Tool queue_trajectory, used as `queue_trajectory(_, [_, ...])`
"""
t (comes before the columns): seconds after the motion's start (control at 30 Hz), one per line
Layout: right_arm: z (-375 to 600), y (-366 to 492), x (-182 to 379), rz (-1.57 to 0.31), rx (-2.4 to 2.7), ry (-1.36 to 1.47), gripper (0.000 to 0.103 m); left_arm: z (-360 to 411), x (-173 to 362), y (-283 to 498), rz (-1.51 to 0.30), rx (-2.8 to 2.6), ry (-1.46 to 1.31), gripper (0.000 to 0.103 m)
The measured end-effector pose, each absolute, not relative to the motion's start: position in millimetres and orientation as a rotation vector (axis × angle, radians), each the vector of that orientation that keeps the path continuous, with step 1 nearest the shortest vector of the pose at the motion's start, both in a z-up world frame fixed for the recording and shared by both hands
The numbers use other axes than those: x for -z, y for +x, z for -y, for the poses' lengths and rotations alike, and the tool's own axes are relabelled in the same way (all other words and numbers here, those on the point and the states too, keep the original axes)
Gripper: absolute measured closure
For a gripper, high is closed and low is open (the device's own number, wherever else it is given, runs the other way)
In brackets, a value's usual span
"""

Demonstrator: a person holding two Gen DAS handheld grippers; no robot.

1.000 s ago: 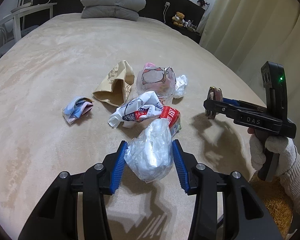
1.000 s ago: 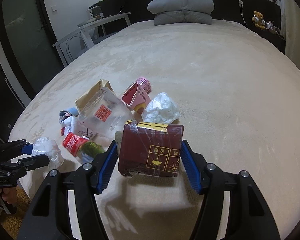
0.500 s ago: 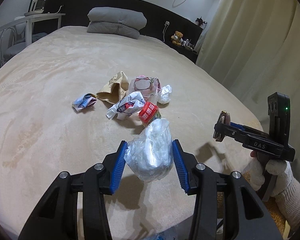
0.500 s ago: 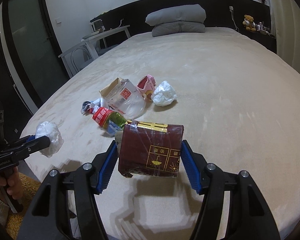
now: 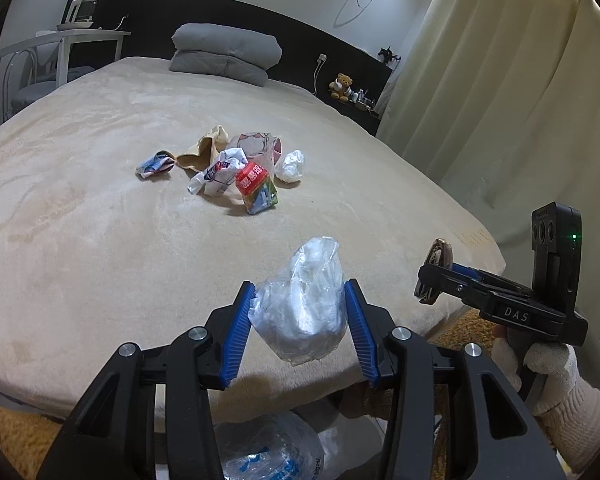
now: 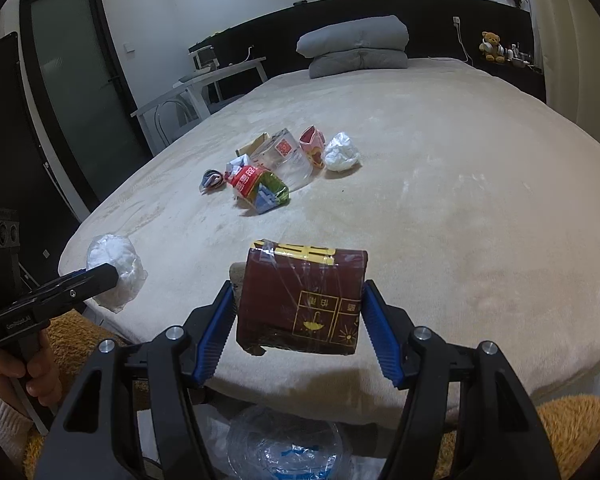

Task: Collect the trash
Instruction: 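Lift the white bag and red box off the bed toward the floor bin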

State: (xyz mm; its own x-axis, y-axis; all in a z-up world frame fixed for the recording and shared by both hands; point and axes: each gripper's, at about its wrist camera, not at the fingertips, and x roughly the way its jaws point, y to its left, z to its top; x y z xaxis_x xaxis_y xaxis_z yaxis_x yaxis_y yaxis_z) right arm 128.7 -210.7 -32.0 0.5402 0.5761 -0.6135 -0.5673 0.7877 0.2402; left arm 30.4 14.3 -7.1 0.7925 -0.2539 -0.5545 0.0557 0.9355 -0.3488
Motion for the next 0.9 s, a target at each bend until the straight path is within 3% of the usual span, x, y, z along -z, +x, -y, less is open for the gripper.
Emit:
queue_trajectory(0.57, [231, 54, 43, -0.751, -0.710, 0.059, 0.040, 25, 24, -41, -0.633, 0.182, -0.354, 0.058])
queue_trajectory(0.9, [215, 41, 67, -0.847, -0.726, 0.011, 0.040, 31, 56, -36, -0.786, 0.166, -0.397, 0.058])
